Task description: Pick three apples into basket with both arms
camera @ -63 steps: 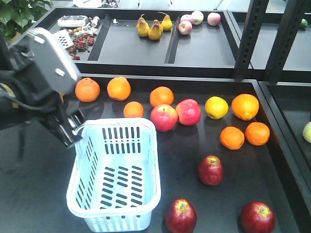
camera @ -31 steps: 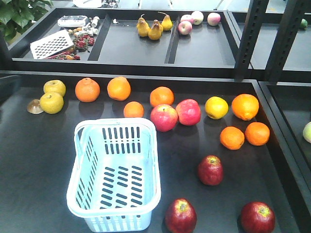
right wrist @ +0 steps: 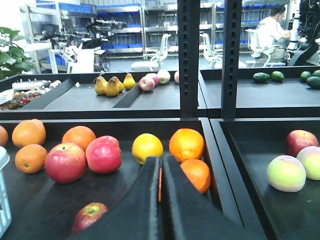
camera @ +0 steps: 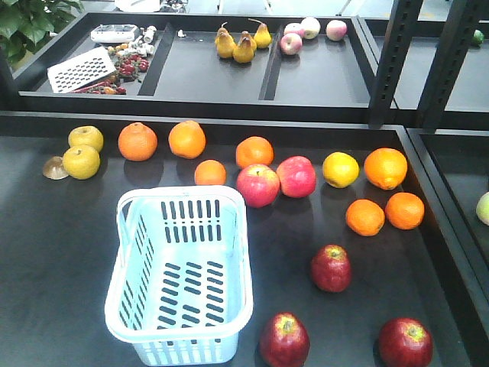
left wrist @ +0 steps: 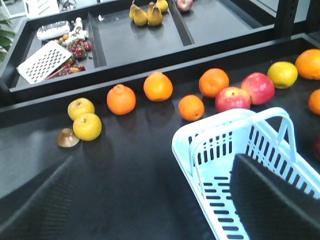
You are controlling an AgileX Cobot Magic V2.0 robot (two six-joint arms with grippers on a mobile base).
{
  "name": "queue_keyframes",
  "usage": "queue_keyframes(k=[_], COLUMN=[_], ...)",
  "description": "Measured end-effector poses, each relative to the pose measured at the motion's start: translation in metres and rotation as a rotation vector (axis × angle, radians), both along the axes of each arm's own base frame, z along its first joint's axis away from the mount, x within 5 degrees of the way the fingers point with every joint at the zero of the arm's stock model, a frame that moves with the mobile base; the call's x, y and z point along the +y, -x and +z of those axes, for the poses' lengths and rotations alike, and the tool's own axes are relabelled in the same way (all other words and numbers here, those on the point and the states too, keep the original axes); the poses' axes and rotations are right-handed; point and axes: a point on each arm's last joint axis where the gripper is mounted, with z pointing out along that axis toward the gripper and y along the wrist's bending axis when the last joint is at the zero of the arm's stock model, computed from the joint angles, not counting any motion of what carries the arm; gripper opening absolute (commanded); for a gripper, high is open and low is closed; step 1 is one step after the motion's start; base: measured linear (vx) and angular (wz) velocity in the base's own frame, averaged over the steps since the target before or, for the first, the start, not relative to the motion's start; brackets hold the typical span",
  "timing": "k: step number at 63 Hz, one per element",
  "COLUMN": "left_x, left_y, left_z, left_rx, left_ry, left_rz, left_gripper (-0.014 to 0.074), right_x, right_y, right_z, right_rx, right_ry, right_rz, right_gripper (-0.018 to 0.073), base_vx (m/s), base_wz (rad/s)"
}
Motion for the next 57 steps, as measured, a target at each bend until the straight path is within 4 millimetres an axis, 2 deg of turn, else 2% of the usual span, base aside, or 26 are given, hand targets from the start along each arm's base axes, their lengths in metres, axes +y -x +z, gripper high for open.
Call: queue_keyframes(k=[8,19,28,33,42,50,57], left_x=[0.000,0.000,0.000,0.000,0.000,0.000,0.000], left_y=[0.000,0.000,0.000,0.000,0.000,0.000,0.000], left_z=[0.000,-0.001,-0.001,-0.001,-0.001,-0.001,-0.001], left_rx=[0.006,0.010,0.010,0.010,0.010,0.010,0.010], left_ry=[-0.002,-0.003,-0.003,-0.003,-0.003,-0.003,-0.003], left_rz=[0.001,0.002,0.002,0.002,0.002,0.002,0.002], left_gripper=[0.0590,0.0590,0.0590,0.0590,0.0590,0.0590,0.0590], right_x=[0.000,0.001,0.003,0.004,0.004,0.004,0.004], right_y=[0.001,0.001,-0.008,-0.016,-0.035,-0.048,-0.053], right_z=[0.002,0.041,0.074,0.084,0.090,0.084,0.079], right_rx=[0.042,0.072,0.274,0.416,0.625,0.708,0.764], right_ry=[-0.038,-0.139,-0.183,-0.180,-0.177,-0.177,-0.175], right_rz=[-0.004,0.006,0.009,0.006,-0.003,-0.009,-0.014], right_gripper=[-0.0008,-0.0008,-0.0008,-0.0008,-0.0008,0.0000,0.0050], base_vx=[0.00,0.00,0.00,0.00,0.00,0.00,0.00], base_wz=[0.00,0.00,0.00,0.00,0.00,0.00,0.00])
